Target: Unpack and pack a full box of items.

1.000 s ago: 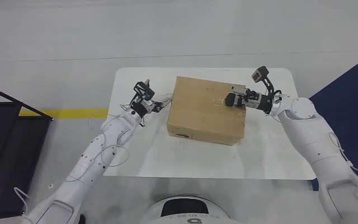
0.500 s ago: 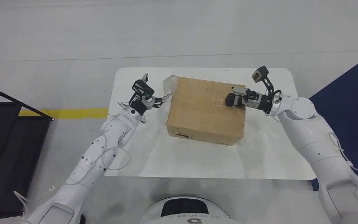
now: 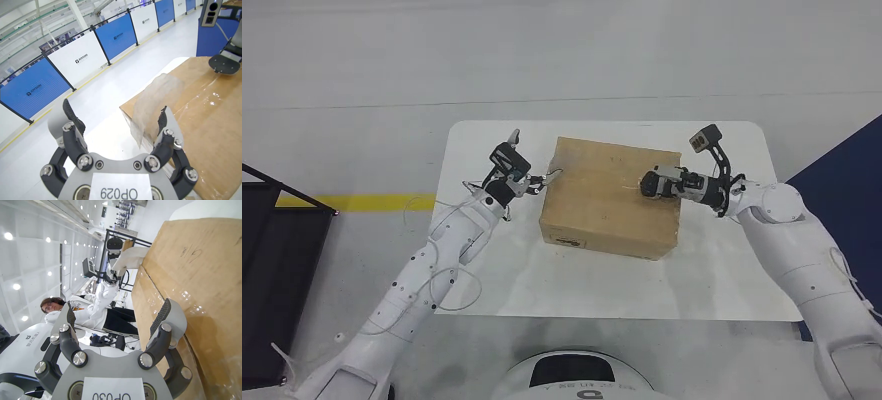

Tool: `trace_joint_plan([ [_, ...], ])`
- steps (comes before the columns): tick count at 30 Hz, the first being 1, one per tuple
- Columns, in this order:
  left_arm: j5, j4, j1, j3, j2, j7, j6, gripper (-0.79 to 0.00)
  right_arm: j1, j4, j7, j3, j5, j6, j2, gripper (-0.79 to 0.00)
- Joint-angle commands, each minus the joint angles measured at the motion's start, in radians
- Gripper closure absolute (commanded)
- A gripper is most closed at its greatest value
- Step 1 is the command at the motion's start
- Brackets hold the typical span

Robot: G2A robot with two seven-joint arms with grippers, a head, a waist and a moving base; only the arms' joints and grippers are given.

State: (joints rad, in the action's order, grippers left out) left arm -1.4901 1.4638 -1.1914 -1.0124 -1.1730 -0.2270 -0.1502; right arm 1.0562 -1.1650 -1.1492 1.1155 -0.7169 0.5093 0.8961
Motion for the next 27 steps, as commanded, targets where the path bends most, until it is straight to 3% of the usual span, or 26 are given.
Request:
trace_joint_plan([
  [1, 0.002, -0.009, 0.000, 0.001, -0.002, -0.003, -0.002, -0.785, 0.047, -0.013, 0.025, 0.046, 0.001, -0.003, -0.012, -0.785],
  [7, 0.002, -0.029, 0.014, 0.014, -0.012, -0.003, -0.009, -0.785, 0.124, -0.064, 0.069, 0.109, 0.075, -0.167, -0.036, -0.785],
  [10, -0.004, -0.033, 0.025, 0.025, -0.017, 0.002, -0.013, -0.785, 0.133, -0.086, 0.072, 0.115, 0.094, -0.194, -0.037, -0.785],
  [19, -0.071, -0.015, 0.104, 0.100, -0.042, 0.077, -0.061, -0.785, 0.158, -0.097, 0.057, 0.141, 0.029, -0.112, -0.029, -0.785],
  [27, 0.008, 0.013, 0.175, 0.188, -0.086, 0.119, -0.099, -0.785, 0.190, -0.057, 0.028, 0.179, -0.086, -0.006, -0.019, -0.785],
])
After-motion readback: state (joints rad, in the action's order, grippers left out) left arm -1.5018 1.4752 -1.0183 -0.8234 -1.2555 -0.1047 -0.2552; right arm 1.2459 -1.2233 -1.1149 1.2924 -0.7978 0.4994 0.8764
